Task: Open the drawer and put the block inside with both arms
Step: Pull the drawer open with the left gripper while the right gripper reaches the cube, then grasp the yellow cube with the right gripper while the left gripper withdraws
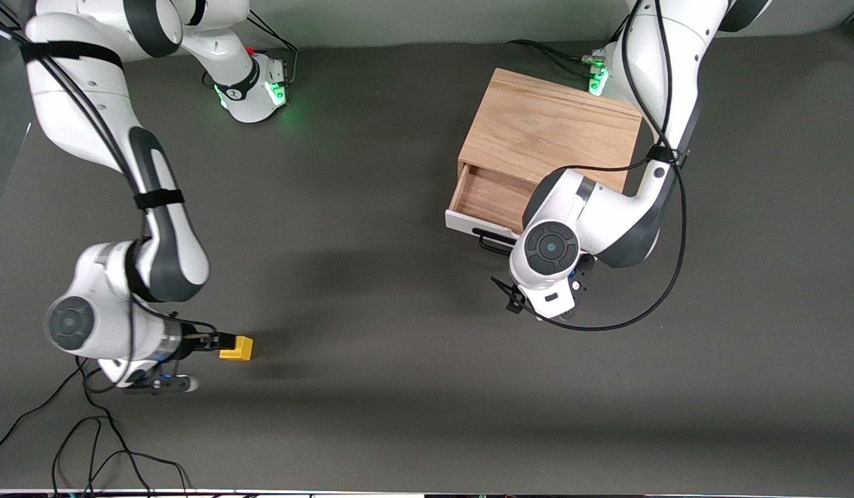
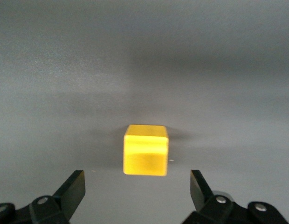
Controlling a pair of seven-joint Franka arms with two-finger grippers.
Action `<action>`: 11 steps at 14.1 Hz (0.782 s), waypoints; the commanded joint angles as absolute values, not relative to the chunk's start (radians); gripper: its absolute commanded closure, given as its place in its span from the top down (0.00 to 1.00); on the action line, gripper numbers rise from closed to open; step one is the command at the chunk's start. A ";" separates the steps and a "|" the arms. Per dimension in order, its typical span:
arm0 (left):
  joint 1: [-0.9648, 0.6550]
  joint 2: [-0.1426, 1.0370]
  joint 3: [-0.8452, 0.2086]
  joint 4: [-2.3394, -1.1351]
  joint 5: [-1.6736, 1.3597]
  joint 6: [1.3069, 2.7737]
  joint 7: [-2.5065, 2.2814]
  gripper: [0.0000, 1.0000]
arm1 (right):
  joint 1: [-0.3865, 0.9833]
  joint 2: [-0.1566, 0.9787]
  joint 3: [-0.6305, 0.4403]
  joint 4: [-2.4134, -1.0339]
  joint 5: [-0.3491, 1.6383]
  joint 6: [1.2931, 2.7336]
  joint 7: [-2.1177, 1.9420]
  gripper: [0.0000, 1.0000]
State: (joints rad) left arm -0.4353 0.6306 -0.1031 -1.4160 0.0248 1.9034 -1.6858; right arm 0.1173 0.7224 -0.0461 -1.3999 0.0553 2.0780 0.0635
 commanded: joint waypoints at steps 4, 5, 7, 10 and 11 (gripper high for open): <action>-0.423 0.638 -0.098 -1.327 0.037 1.855 -1.678 1.00 | 0.150 0.768 -0.063 -1.390 0.017 2.148 0.106 1.00; -0.408 0.638 -0.098 -1.290 0.031 1.827 -1.678 1.00 | 0.140 0.769 -0.064 -1.390 0.015 2.149 0.086 1.00; -0.373 0.635 -0.103 -1.214 0.023 1.732 -1.677 1.00 | 0.086 0.770 -0.063 -1.393 0.023 2.149 0.010 1.00; -0.345 0.600 -0.100 -1.149 0.034 1.655 -1.649 1.00 | 0.080 0.785 -0.058 -1.451 0.044 2.242 0.017 1.00; -0.325 0.560 -0.100 -1.149 0.034 1.652 -1.558 1.00 | 0.081 0.787 -0.055 -1.462 0.057 2.265 0.017 1.00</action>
State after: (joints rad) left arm -0.3497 0.6176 -0.0972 -1.1679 0.0258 1.6928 -1.6512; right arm 0.0680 0.7806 -0.0629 -1.4303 0.0335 2.2041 0.0323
